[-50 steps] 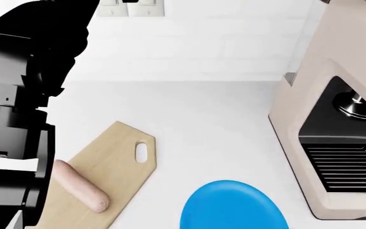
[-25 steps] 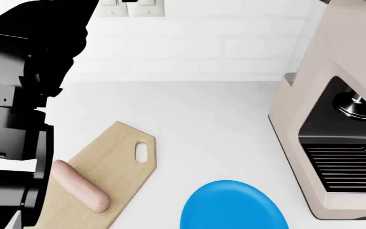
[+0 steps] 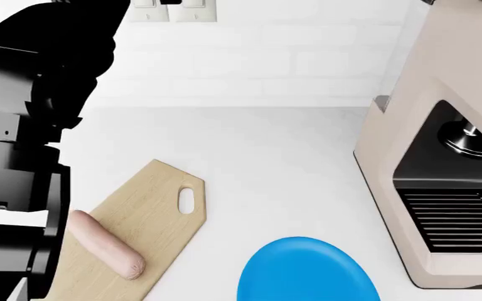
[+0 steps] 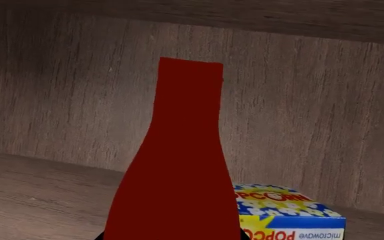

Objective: Pick the sausage from the plate and place it on the cutting board. Then pick the condiment bottle from the cabinet and place it next to the cutting board.

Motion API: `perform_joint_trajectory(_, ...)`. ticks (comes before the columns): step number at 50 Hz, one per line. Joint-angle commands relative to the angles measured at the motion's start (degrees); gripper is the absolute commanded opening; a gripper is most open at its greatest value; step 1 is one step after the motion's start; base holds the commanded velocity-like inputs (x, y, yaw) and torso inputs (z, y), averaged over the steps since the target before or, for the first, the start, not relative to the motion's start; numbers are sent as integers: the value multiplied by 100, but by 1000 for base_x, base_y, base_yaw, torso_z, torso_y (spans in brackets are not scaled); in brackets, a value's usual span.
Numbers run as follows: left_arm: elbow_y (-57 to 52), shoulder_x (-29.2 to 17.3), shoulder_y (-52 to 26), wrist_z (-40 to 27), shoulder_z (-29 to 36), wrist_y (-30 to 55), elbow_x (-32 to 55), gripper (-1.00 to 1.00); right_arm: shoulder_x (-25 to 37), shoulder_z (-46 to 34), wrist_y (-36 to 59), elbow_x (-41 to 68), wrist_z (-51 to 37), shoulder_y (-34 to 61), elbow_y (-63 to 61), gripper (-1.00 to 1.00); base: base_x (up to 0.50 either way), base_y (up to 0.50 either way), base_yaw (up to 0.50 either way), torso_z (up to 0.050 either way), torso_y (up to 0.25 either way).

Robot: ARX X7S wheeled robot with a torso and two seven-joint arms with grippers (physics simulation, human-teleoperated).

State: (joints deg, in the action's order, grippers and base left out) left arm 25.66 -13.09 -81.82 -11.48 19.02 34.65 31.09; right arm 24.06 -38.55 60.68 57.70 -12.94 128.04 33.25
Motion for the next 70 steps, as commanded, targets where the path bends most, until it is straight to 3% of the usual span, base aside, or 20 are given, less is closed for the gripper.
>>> perform_joint_trajectory(1, -25, -16, -22, -9, 19, 26, 18, 100, 239, 37, -253, 194, -172, -34, -591, -100, 0, 0, 0, 0, 0)
perform_joint_trajectory(13, -55, -20, -37, -18, 52, 52, 33, 100, 404, 573, -916, 183, -491, 34, -1297, -100, 0, 0, 0, 0, 0)
perform_joint_trajectory(31, -117, -49, -56, -47, 89, 83, 48, 100, 477, 614, -768, 228, -575, 80, -1686, -100, 0, 0, 0, 0, 0)
perform_joint_trajectory(61, -148, -98, -40, -91, 84, 87, 101, 100, 449, 628, -756, 222, -412, -7, -1792, -100, -500, 2, 0, 0, 0)
perform_joint_trajectory(70, -240, -123, -25, -121, 86, 141, 137, 100, 455, 559, -750, 169, -339, -43, -1877, -100, -230, 441, 0, 0, 0)
